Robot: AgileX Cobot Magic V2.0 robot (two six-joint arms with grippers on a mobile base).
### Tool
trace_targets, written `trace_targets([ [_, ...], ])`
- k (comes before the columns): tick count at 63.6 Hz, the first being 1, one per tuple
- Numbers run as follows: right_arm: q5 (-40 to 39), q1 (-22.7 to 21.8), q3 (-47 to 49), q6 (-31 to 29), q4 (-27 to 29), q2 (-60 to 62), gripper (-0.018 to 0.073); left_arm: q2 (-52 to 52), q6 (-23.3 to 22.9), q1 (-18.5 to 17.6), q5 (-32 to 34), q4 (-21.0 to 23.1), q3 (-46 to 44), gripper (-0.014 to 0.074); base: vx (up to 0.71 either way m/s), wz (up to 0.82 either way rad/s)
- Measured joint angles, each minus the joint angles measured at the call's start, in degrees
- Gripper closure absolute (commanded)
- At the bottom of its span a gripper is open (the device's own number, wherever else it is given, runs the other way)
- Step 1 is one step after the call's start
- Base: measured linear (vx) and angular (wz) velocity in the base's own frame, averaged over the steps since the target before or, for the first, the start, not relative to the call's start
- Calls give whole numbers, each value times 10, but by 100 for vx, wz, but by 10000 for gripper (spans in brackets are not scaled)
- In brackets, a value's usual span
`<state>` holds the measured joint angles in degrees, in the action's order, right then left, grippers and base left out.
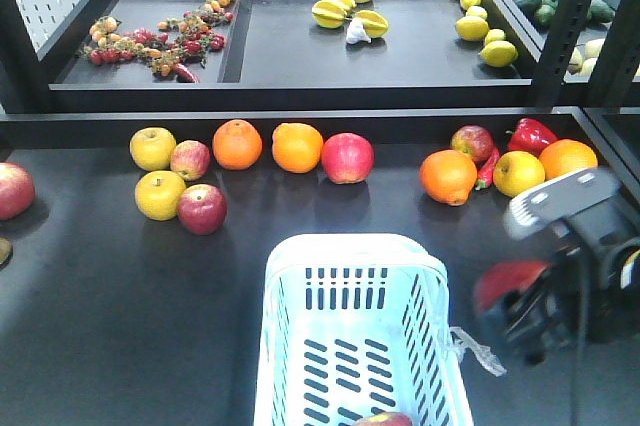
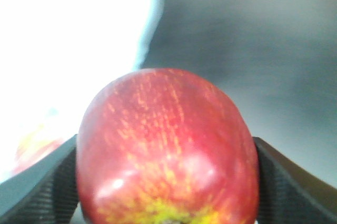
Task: Pick three apples into basket with both arms
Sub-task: 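Carry the second apple over the basket and release it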
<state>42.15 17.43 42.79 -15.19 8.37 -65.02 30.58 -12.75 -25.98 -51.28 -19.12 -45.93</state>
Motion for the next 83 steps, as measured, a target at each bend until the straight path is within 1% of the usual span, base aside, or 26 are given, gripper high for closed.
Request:
trace_targets([
  [9, -6, 75, -2, -9, 20, -1, 307, 0, 0, 0, 0, 0, 0, 11, 0, 0],
  [19, -49, 153, -2, -14, 53, -21, 300, 0, 0, 0, 0, 0, 0, 11, 0, 0],
  [23, -69, 178, -2, -14, 59, -44, 286, 0, 0, 0, 0, 0, 0, 11, 0, 0],
  [30, -101, 205, -2, -14, 65, -88, 226, 0, 0, 0, 0, 0, 0, 11, 0, 0],
  [41, -128, 214, -2, -14, 77, -148, 72, 0, 0, 0, 0, 0, 0, 11, 0, 0],
  [49, -132, 214, -2, -10, 79, -163, -43, 0, 0, 0, 0, 0, 0, 11, 0, 0],
  [56, -137, 214, -2, -7, 81, -163, -97, 0, 0, 0, 0, 0, 0, 11, 0, 0],
  [73, -141, 214, -2, 0, 81, -163, -90, 0, 0, 0, 0, 0, 0, 11, 0, 0],
  [83, -112, 213, -2, 20, 69, -149, -83, 0, 0, 0, 0, 0, 0, 11, 0, 0],
])
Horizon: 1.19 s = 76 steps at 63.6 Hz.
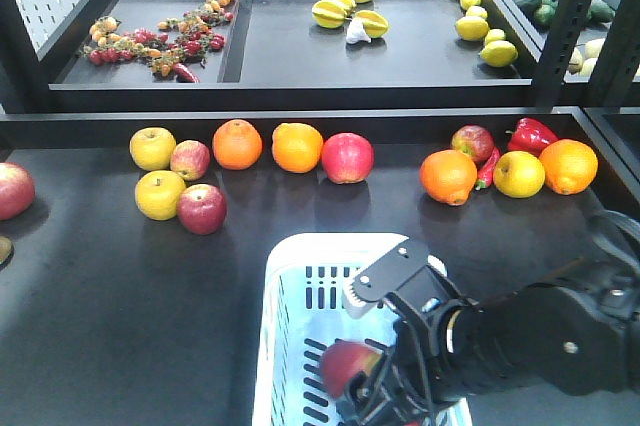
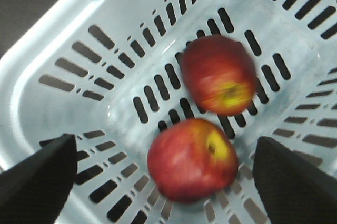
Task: Pick three apples into basket with both arms
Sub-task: 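Carry the second apple over the basket and release it, then reach the right gripper to a third red apple and grasp it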
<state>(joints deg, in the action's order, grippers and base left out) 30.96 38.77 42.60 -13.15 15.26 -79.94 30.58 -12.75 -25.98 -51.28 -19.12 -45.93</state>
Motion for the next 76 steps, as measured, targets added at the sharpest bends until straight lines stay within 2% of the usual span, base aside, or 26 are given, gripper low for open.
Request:
trace_targets([
  [9, 50, -33, 0, 40, -37, 42, -74, 0, 0, 0, 0, 0, 0, 11, 0, 0],
  [18, 88, -108, 0, 84, -88, 92, -71, 0, 0, 0, 0, 0, 0, 11, 0, 0],
  [31, 134, -253, 0, 132, -162, 126, -64, 0, 0, 0, 0, 0, 0, 11, 0, 0],
  [40, 149, -369, 0, 161, -204, 119, -59, 0, 0, 0, 0, 0, 0, 11, 0, 0],
  [52, 151, -494, 0, 199, -231, 95, -50, 0, 0, 0, 0, 0, 0, 11, 0, 0],
  [66, 131, -584, 0, 234, -244, 53, -41, 0, 0, 0, 0, 0, 0, 11, 0, 0],
  [76, 120, -621, 0, 249, -248, 20, -35, 0, 0, 0, 0, 0, 0, 11, 0, 0],
])
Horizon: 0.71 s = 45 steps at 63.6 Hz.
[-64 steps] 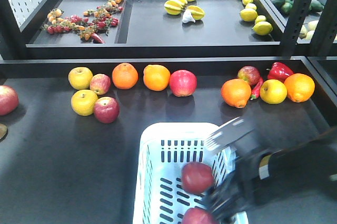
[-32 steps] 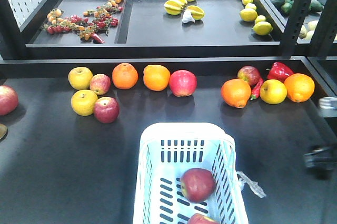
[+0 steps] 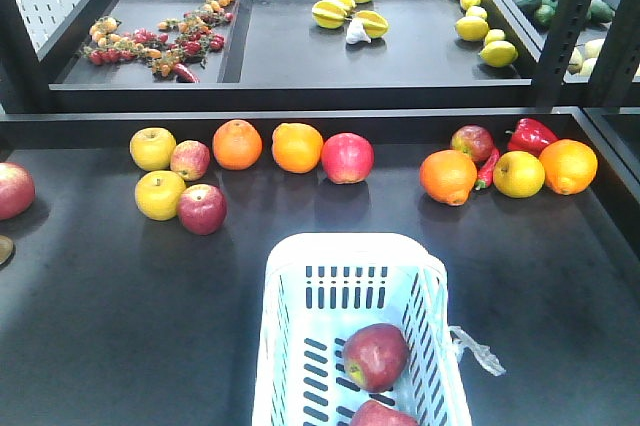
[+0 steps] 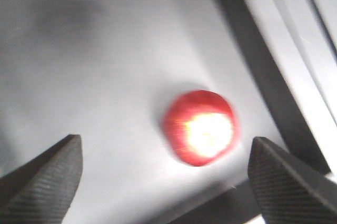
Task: Pick three apples into basket with both arms
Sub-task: 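Reach the right gripper to a third red apple and grasp it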
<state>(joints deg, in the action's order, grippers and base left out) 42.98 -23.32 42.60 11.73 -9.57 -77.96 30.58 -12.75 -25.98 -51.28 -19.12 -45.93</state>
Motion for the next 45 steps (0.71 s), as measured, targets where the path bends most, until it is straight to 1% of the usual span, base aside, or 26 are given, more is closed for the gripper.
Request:
trace_targets([
  [11, -19, -18, 0, 15, -6, -44, -35, 0, 0, 0, 0, 0, 0, 11, 0, 0],
  [22, -22, -36, 0, 58, -49, -80, -35, 0, 0, 0, 0, 0, 0, 11, 0, 0],
  [40, -35, -37, 0, 99, -92, -131, -35, 0, 0, 0, 0, 0, 0, 11, 0, 0],
  [45, -39, -37, 1, 102, -96, -150, -35, 0, 0, 0, 0, 0, 0, 11, 0, 0],
])
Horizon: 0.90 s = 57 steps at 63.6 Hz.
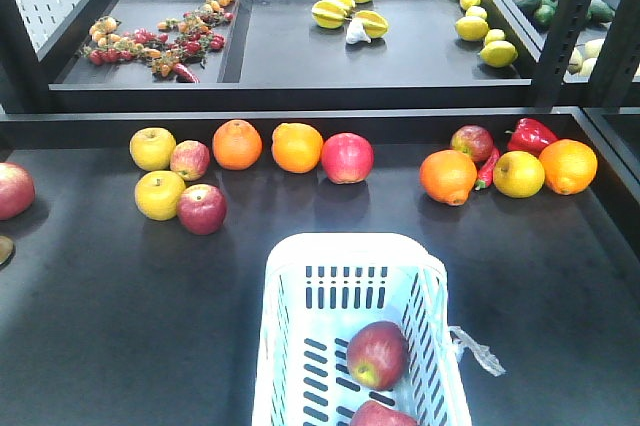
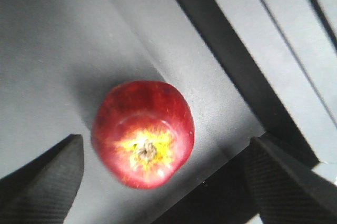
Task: Pick three apples into basket with both arms
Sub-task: 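Reach the right gripper to a third red apple and grasp it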
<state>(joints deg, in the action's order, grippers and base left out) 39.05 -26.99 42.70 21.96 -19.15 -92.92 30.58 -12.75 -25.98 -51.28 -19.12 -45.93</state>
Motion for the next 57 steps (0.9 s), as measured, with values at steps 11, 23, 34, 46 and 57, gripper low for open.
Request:
trace_targets([
  [11, -10, 0, 1, 2, 0, -48, -35, 0, 0, 0, 0, 0, 0, 11, 0, 0],
  [23, -31, 0, 2, 2, -2, -89, -35, 0, 0, 0, 0, 0, 0, 11, 0, 0],
  [34, -44, 0, 3, 2, -2, -125, -35, 0, 0, 0, 0, 0, 0, 11, 0, 0],
  [46, -52, 0, 5, 4, -4, -155, -27, 0, 0, 0, 0, 0, 0, 11, 0, 0],
  [57, -54, 0, 8, 4, -4, -163, 71, 0, 0, 0, 0, 0, 0, 11, 0, 0],
])
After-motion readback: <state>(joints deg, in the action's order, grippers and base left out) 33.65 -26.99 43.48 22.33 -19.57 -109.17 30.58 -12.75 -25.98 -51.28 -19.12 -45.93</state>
